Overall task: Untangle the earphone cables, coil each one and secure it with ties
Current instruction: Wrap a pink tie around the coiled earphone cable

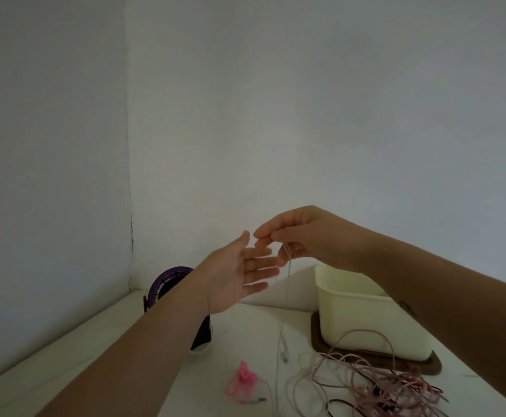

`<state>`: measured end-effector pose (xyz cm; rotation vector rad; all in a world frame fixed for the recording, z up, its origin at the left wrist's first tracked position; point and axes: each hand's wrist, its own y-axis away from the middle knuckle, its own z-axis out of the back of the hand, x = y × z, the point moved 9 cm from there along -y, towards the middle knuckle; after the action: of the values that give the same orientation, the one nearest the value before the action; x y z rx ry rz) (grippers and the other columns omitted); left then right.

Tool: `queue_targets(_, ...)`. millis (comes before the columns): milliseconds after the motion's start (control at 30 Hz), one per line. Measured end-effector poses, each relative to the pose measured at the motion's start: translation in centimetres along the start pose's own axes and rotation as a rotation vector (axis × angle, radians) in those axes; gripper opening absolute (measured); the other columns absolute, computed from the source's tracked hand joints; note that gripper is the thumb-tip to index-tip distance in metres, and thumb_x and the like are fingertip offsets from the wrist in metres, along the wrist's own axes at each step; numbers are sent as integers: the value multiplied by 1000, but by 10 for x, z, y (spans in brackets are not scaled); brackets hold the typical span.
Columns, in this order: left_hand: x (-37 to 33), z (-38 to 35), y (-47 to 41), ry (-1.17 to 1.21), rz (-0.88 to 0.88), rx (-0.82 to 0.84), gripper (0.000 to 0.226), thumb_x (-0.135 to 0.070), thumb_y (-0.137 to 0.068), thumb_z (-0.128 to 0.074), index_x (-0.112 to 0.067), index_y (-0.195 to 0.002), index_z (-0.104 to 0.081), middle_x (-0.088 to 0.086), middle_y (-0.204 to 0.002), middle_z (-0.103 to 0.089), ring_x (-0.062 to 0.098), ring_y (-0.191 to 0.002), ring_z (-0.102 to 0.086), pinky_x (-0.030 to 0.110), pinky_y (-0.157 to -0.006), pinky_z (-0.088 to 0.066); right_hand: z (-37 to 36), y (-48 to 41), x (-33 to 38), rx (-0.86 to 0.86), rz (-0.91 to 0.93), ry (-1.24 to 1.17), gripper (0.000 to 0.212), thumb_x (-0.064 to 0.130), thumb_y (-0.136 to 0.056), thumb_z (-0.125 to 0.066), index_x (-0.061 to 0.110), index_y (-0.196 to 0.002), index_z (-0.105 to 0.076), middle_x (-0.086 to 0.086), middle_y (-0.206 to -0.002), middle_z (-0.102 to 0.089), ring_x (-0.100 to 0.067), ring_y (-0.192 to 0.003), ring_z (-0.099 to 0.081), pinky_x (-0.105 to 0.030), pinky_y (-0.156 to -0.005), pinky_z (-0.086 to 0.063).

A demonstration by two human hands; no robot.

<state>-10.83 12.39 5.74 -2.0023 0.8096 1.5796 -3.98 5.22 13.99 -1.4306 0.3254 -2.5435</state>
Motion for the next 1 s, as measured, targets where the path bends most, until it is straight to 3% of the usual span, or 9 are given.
queue_targets(100, -14, 4, -3, 103, -97, -75, 35, -34, -100, -39, -10, -98, -65, 4, -86, -68, 15, -78, -63, 29, -76, -48, -10, 10, -4, 104, -21, 23, 24, 0, -94, -48, 10, -97, -70, -3, -93, -72, -15, -69, -66, -26, -75, -55)
queue_targets(200, -24, -2, -1, 83, -149, -60, 30, -22, -101, -38, -9, -91, -64, 3, -78, -66, 15, -68, -63, 27, -64, -52, -16, 19, -15, 221, -82, 131, 22, 3, -95, -48, 7, -104, -67, -4, -102, -70, -18, -85, -69, -33, -88, -54)
queue_targets(300, -30, -8, 2, 116, -162, -24, 29, -20, -101, -38, -7, -87, -61, 2, -65, -66, 13, -58, -66, 26, -58, -57, 2, 19, -15, 101, -66, 302, 18, 4, -93, -52, 11, -100, -67, -1, -104, -67, -16, -98, -66, -33, -89, -54)
queue_targets(400, -35, -21, 4, 48, -156, 49, 28, -20, -101, -37, -9, -84, -56, -2, -56, -53, 10, -49, -54, 26, -58, -56, 28, 19, 5, -167, 56, 411, 26, 3, -93, -49, 23, -108, -58, 10, -110, -59, -6, -87, -66, -26, -80, -55)
queue_targets(533, -33, -46, 13, -204, -96, 218, 30, -24, -101, -38, -12, -81, -56, -5, -56, -40, 7, -47, -37, 21, -53, -45, 18, 18, 13, -61, 130, 419, 51, -5, -91, -44, 27, -131, -47, 21, -101, -56, -2, -70, -65, -17, -73, -54)
queue_targets(600, -32, -54, 16, -280, -77, 280, 32, -26, -100, -39, -13, -77, -58, -6, -55, -37, 5, -45, -32, 20, -51, -41, 13, 15, 10, 4, 141, 418, 44, -7, -90, -44, 19, -125, -54, 9, -111, -60, -9, -71, -66, -24, -75, -56)
queue_targets(700, -32, -55, 19, -281, -66, 313, 34, -29, -99, -40, -13, -77, -61, -7, -54, -32, 4, -43, -26, 18, -48, -38, 20, 14, 6, -26, 168, 462, 19, 5, -94, -51, 8, -105, -66, -4, -91, -68, -11, -72, -66, -24, -74, -56)
queue_targets(833, -39, -44, 19, -270, -125, 246, 30, -29, -99, -40, -13, -82, -59, -8, -54, -29, 4, -44, -24, 16, -45, -36, 52, 12, -2, -208, 152, 500, 22, 20, -96, -51, 9, -99, -70, 3, -68, -63, -2, -60, -63, -14, -64, -51)
queue_targets(1000, -51, -41, 18, -193, -214, 204, 28, -26, -100, -40, -14, -81, -57, -8, -54, -29, 4, -44, -24, 16, -46, -37, 84, 4, -44, -301, -20, 535, 21, 19, -95, -52, 10, -100, -71, 4, -64, -61, -3, -58, -63, -9, -59, -49)
